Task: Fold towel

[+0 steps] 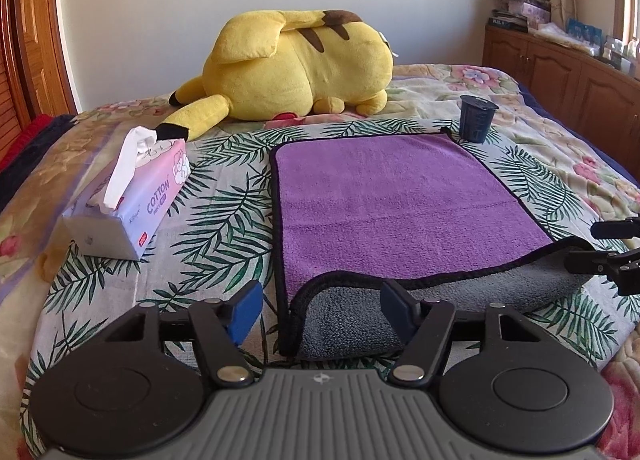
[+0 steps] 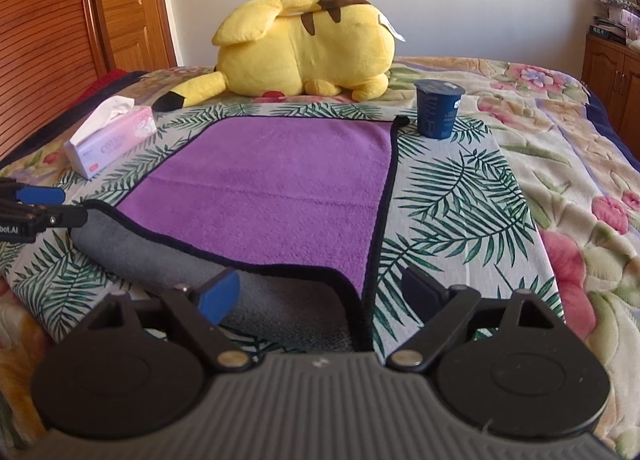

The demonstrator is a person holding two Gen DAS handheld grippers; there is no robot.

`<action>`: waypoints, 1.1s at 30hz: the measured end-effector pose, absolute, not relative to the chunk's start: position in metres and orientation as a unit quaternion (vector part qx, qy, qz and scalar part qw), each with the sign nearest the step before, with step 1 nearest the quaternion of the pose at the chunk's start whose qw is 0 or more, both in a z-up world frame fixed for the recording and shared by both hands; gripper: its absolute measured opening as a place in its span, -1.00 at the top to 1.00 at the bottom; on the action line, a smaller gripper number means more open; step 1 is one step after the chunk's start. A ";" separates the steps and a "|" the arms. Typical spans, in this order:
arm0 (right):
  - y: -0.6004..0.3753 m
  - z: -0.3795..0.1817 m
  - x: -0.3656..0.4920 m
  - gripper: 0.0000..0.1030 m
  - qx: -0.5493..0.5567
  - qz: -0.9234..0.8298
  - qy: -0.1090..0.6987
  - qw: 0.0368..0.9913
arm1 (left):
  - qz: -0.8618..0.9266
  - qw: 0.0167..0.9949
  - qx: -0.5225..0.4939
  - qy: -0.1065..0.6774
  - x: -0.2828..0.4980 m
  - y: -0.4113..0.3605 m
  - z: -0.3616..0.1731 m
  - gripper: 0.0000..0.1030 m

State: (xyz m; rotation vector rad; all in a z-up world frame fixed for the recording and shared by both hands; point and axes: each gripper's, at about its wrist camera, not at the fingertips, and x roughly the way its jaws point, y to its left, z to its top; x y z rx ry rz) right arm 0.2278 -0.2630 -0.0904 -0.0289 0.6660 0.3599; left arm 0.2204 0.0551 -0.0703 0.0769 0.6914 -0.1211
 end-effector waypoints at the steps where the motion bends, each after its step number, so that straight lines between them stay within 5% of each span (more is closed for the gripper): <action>1: -0.264 -0.091 0.229 -0.68 -0.012 0.176 0.328 0.928 | -0.059 0.938 0.034 0.341 0.222 0.057 -0.072 0.18; 16: -0.271 -0.097 0.237 -0.28 0.009 0.198 0.367 0.909 | -0.070 0.929 0.002 0.362 0.226 0.067 -0.081 0.66; 25: -0.272 -0.099 0.239 0.17 0.002 0.200 0.385 0.901 | -0.072 0.930 0.009 0.360 0.225 0.065 -0.085 1.00; 29: -0.273 -0.099 0.240 0.55 -0.001 0.200 0.384 0.901 | -0.072 0.931 0.010 0.358 0.224 0.065 -0.085 1.00; 33: -0.275 -0.097 0.240 0.64 -0.002 0.200 0.382 0.902 | -0.072 0.932 0.011 0.355 0.224 0.065 -0.085 1.00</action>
